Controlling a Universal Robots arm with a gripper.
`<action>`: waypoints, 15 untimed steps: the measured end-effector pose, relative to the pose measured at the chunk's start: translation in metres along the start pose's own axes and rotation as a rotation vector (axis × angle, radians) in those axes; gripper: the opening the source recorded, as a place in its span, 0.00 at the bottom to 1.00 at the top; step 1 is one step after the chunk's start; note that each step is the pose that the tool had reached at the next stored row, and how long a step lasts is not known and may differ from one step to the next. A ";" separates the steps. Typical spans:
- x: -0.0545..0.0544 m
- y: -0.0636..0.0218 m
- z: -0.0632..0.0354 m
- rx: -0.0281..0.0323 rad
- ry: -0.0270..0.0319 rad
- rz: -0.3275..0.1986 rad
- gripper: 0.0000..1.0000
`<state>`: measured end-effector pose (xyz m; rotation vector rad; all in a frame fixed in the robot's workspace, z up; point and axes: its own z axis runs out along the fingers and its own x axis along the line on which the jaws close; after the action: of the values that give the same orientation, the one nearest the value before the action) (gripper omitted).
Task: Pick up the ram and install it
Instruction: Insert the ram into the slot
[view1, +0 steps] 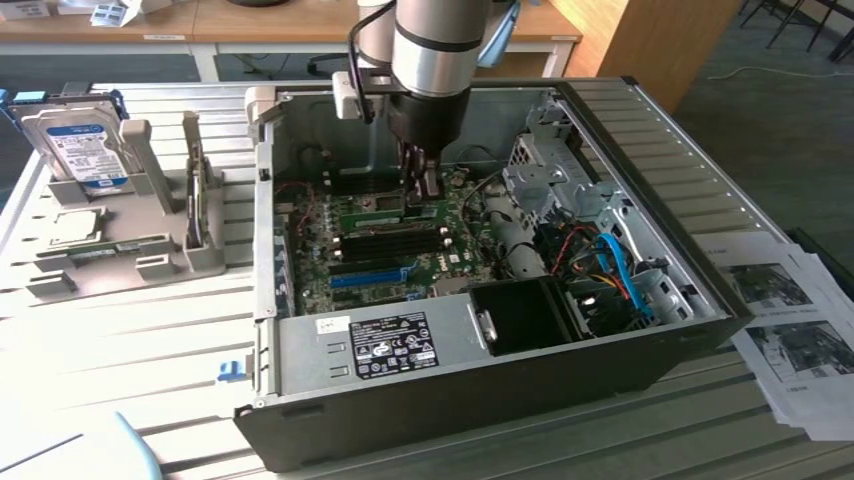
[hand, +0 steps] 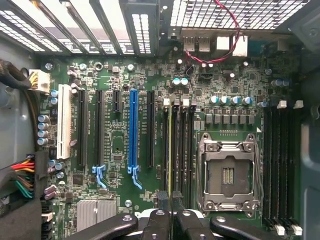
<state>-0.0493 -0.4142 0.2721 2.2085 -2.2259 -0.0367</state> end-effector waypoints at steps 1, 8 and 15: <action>0.000 0.0000 0.0012 0.0000 0.0000 0.000 0.11; 0.000 -0.0002 0.0086 0.0000 0.0001 0.000 0.11; 0.000 -0.0003 0.0141 0.0000 0.0000 0.000 0.11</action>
<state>-0.0493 -0.4143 0.2581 2.2085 -2.2258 -0.0367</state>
